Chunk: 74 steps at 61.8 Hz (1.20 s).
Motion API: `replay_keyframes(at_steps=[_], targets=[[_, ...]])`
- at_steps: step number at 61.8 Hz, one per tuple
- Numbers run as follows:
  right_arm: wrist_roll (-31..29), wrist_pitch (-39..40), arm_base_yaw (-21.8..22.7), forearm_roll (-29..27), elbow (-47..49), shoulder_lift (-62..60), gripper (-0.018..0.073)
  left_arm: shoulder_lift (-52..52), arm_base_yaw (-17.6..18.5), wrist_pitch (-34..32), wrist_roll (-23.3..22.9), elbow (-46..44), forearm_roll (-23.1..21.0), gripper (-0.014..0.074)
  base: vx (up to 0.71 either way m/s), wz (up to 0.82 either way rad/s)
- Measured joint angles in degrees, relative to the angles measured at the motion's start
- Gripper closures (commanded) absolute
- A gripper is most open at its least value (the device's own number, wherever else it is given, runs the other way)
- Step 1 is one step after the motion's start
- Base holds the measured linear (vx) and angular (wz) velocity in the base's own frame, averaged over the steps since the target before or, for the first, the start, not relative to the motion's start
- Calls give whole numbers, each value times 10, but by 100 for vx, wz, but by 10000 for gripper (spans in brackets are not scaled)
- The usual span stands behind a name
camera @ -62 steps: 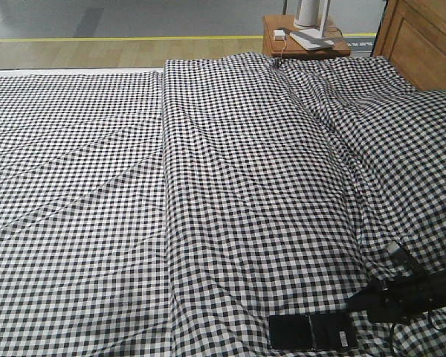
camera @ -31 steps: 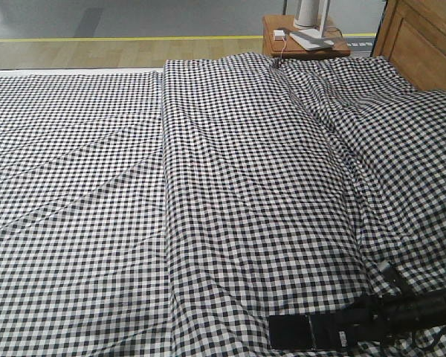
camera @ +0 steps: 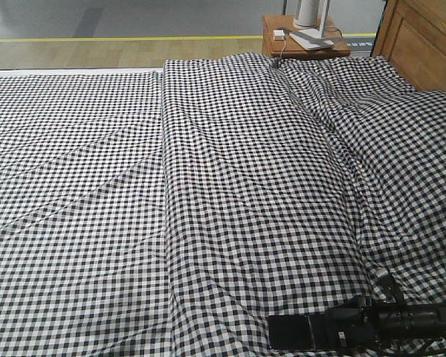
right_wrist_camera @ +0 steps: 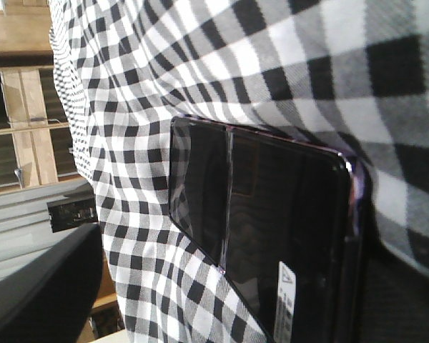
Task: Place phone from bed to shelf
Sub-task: 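Close the right gripper on the black phone's edge, then lift the phone with the right gripper up off the bed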
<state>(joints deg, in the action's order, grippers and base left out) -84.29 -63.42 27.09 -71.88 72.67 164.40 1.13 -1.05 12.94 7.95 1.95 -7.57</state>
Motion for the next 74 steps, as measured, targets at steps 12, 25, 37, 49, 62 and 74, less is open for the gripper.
replay_keyframes(at_steps=[12,25,37,49,62,74], targets=[[-1,-1,0,-3,1,3,77,0,0,0,0,0,0,596,0,0],[-12,2,0,0,1,3,363,0,0,0,0,0,0,596,0,0],[-24,3,0,1,1,3,573,0,0,0,0,0,0,596,0,0],[-31,2,0,4,1,-2,568,0,0,0,0,0,0,596,0,0],[-39,-4,0,13,1,-42,565,0,0,0,0,0,0,596,0,0],[-31,-6,0,19,0,-88,565,0,0,0,0,0,0,596,0,0]])
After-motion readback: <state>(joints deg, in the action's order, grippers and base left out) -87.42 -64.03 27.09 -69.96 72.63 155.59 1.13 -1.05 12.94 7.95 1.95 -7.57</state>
